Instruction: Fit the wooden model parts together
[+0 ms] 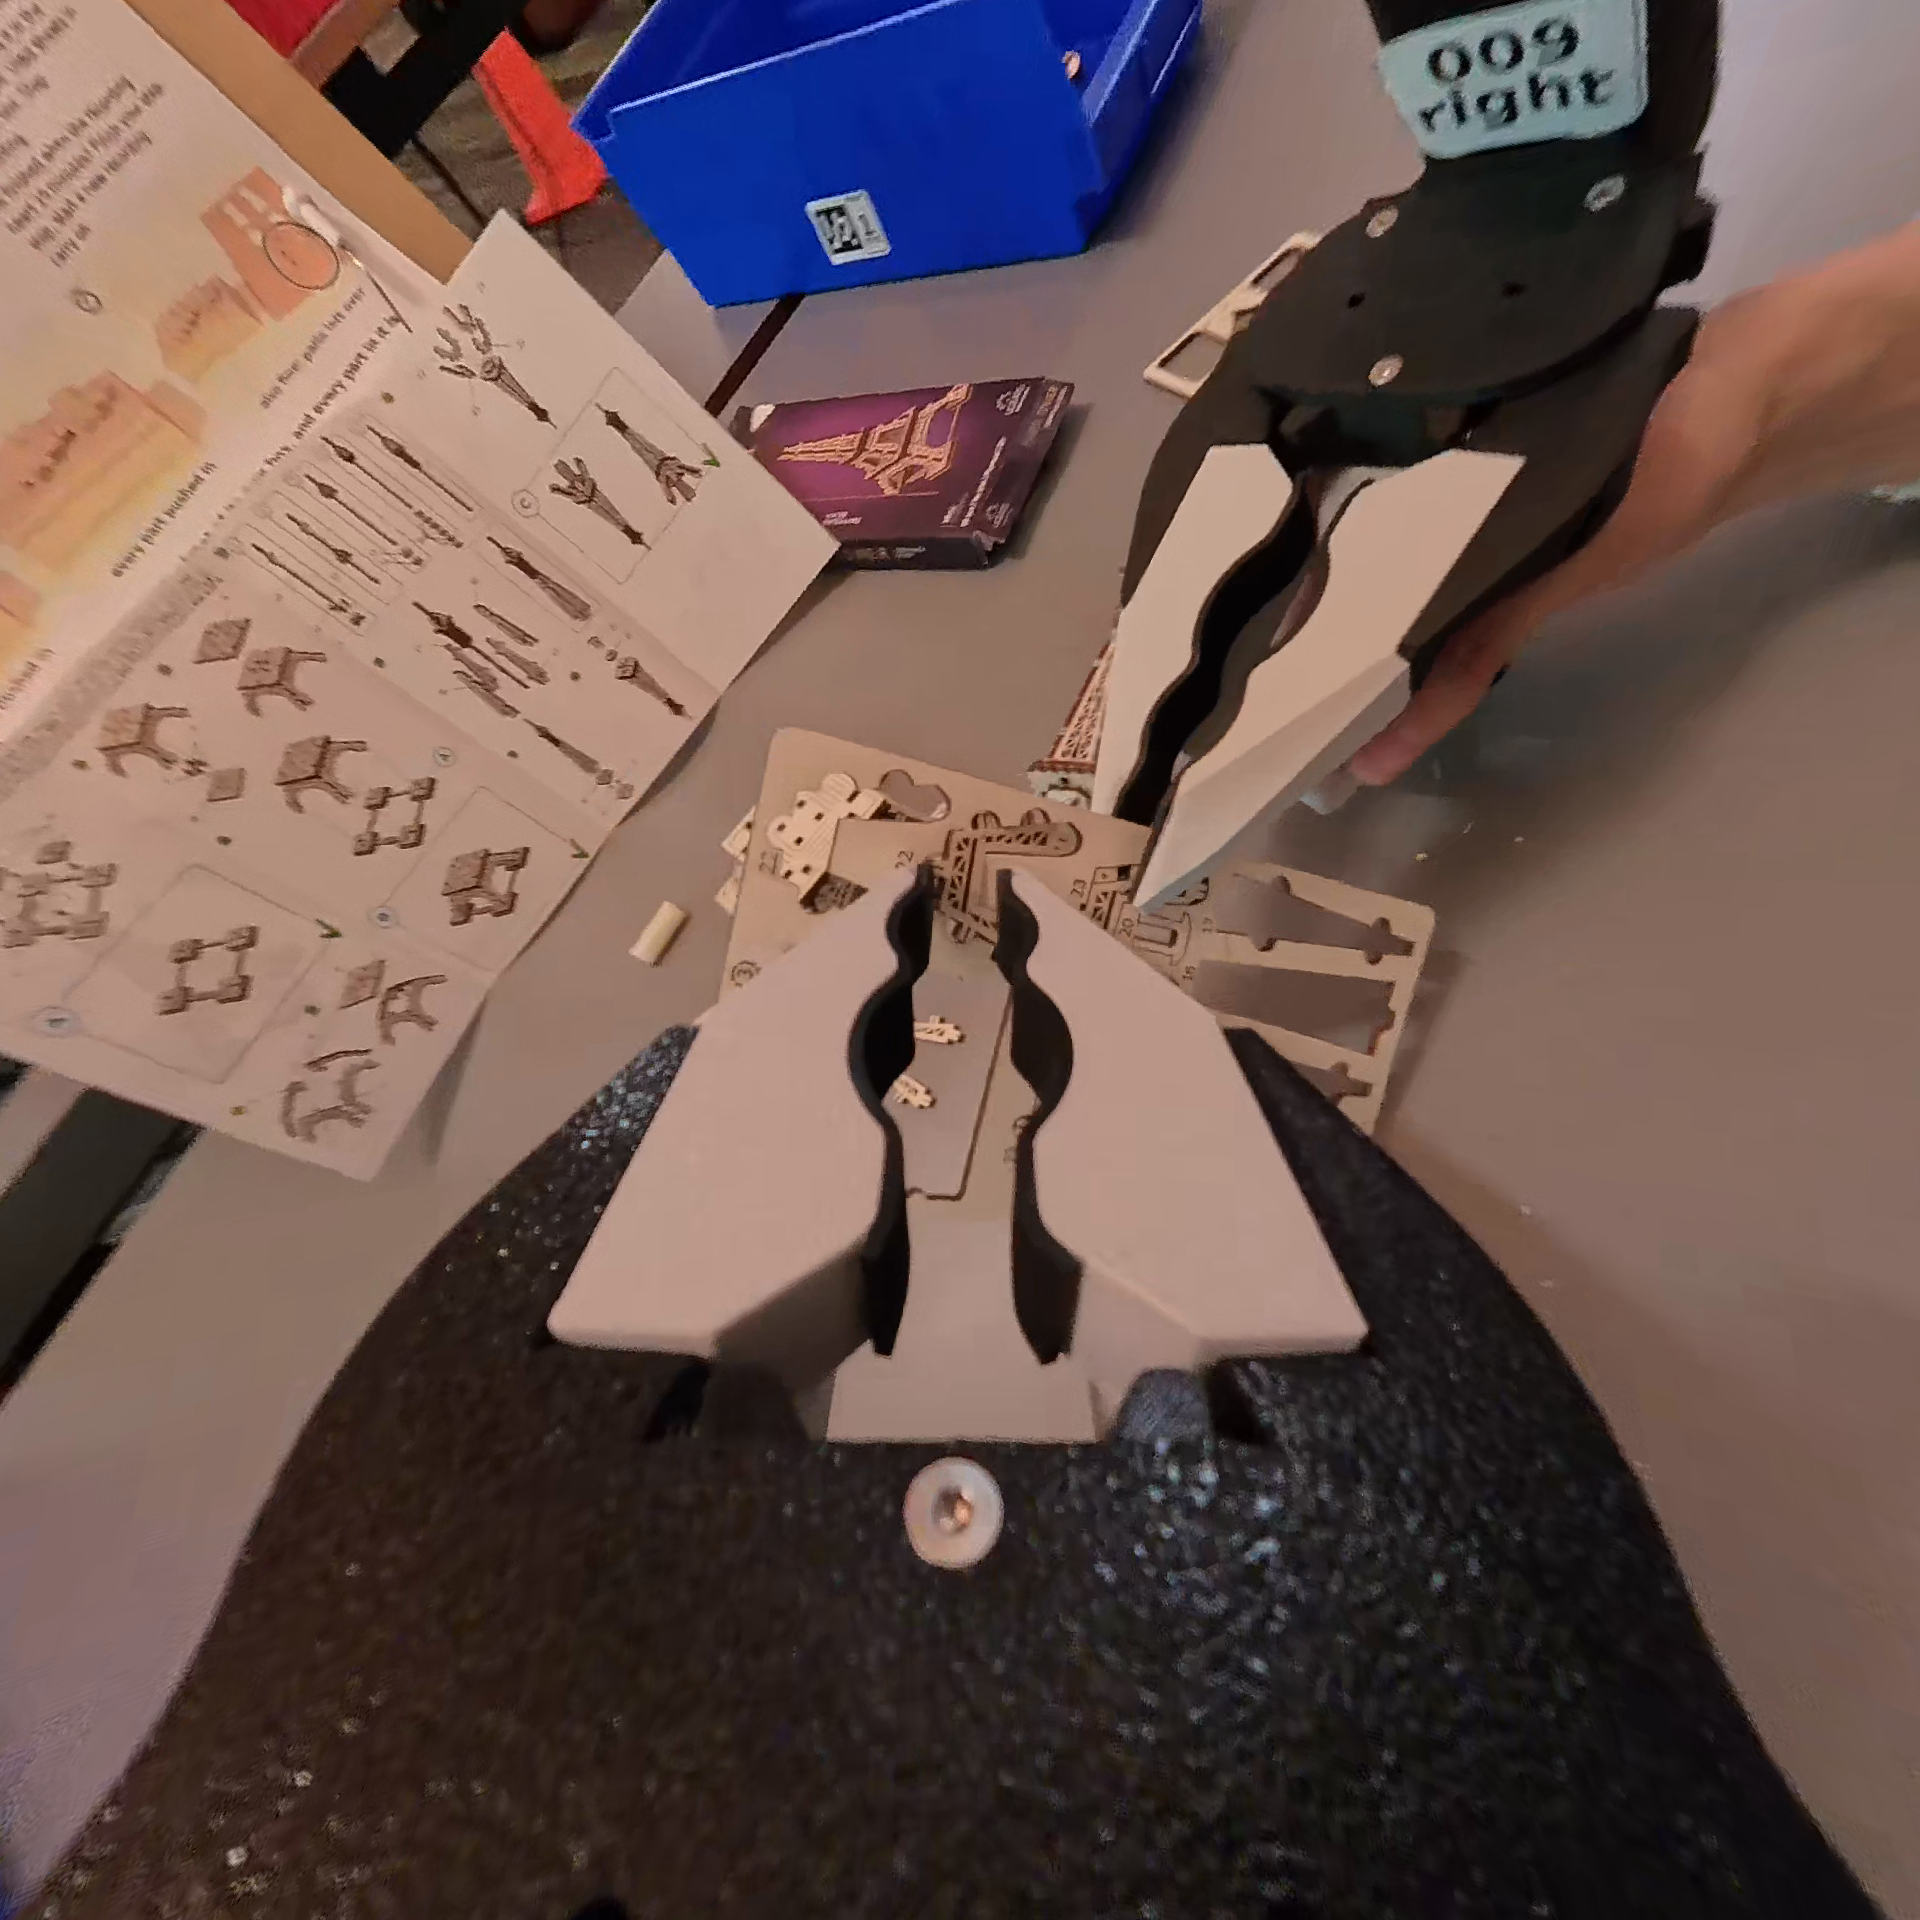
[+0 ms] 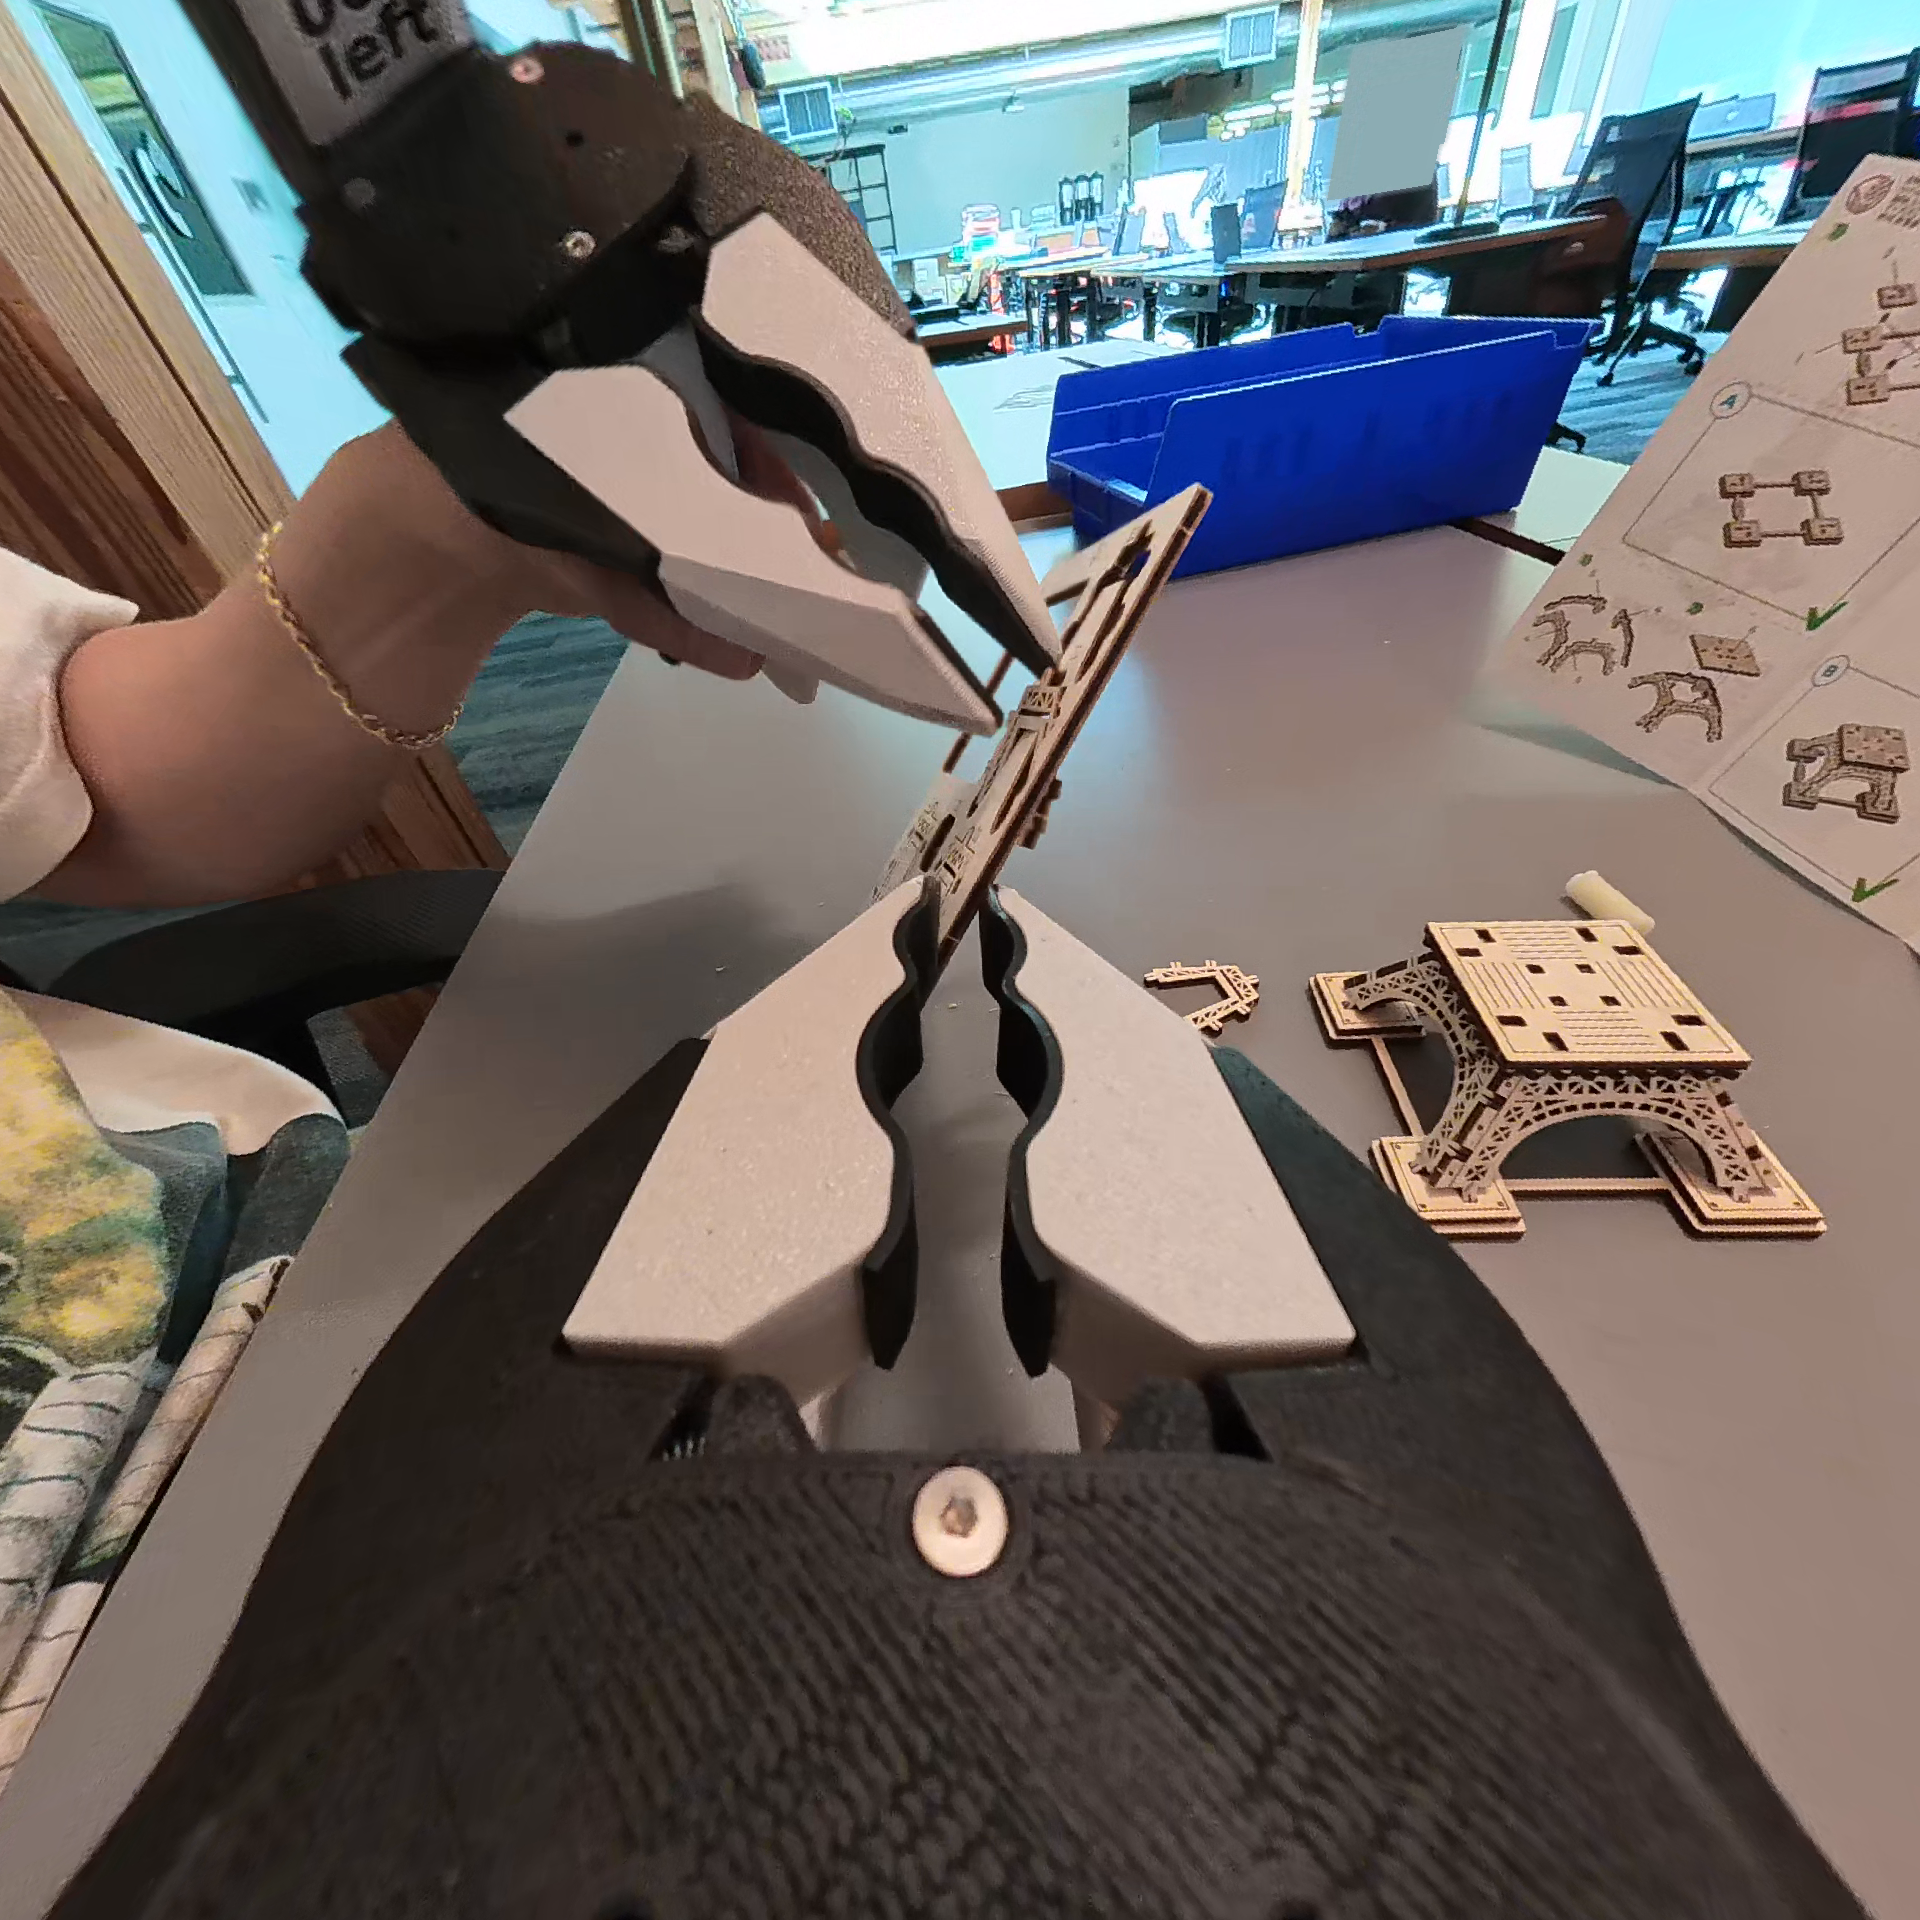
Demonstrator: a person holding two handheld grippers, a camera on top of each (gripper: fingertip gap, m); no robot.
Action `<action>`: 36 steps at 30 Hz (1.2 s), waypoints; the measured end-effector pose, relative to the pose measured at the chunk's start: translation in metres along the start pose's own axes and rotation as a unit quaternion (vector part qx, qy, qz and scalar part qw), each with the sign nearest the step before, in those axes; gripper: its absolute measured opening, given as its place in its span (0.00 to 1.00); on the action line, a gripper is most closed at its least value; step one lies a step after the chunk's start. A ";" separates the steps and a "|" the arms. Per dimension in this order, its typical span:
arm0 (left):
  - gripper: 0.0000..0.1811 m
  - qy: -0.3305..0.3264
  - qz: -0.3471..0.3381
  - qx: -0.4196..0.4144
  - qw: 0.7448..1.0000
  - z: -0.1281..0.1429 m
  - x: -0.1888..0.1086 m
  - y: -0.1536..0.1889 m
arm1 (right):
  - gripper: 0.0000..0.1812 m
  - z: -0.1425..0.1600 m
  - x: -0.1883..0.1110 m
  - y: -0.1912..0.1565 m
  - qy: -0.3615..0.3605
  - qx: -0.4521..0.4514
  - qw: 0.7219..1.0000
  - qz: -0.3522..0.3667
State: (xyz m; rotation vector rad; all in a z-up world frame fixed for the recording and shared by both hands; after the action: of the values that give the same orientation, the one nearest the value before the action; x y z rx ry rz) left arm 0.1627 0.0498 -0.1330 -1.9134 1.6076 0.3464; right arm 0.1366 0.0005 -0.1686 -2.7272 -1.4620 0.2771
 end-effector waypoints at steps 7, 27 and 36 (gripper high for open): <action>0.00 0.088 0.159 -0.061 0.981 -0.008 -0.011 0.012 | 0.02 -0.003 0.001 0.000 0.015 0.015 1.000 -0.003; 0.07 -0.019 -0.042 0.052 0.998 -0.005 0.003 -0.002 | 0.02 -0.003 -0.001 0.004 0.016 0.016 1.000 0.006; 0.06 0.031 -0.011 -0.010 0.999 -0.006 0.003 -0.004 | 0.02 0.000 -0.001 0.007 0.006 0.002 1.000 0.020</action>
State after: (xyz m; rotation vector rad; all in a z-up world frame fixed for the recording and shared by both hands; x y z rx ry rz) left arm 0.1663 0.0442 -0.1291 -1.9737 1.6257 0.2986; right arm 0.1416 -0.0038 -0.1689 -2.7530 -1.4037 0.2625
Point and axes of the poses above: each gripper's, where its closed fingertips meet, x out along the fingers, z out of its underside, y = z × x across the jaws, the point moved 3 cm from there along -x, back along the fingers, and after that the axes turned 6 degrees about z, right-handed, at the moved point
